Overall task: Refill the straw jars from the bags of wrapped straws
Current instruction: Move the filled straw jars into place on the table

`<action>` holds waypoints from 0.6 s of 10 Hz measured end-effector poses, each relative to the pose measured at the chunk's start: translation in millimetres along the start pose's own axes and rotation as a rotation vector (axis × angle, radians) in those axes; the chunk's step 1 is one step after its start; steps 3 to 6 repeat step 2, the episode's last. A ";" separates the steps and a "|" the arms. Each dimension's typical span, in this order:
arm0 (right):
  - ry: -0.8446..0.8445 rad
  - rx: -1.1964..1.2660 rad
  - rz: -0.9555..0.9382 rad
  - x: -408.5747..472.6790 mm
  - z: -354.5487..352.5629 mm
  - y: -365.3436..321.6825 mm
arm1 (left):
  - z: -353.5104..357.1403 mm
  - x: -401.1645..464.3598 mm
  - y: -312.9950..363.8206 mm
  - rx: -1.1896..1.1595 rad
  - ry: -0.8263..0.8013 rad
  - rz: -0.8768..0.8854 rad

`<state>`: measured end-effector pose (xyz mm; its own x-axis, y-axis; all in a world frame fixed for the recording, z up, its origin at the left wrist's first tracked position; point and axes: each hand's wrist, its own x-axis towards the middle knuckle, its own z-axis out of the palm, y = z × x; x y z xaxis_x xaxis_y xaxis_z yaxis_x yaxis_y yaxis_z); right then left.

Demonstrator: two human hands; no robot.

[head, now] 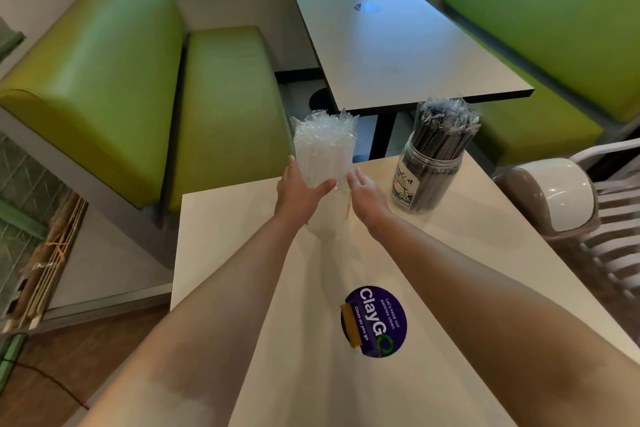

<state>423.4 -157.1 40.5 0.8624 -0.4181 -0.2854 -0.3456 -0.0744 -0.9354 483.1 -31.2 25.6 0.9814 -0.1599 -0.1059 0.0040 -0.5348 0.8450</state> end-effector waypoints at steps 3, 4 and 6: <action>0.036 -0.081 -0.003 -28.5 -11.9 7.9 | -3.4 -14.7 -2.0 0.079 0.003 -0.001; 0.036 -0.081 -0.003 -28.5 -11.9 7.9 | -3.4 -14.7 -2.0 0.079 0.003 -0.001; 0.036 -0.081 -0.003 -28.5 -11.9 7.9 | -3.4 -14.7 -2.0 0.079 0.003 -0.001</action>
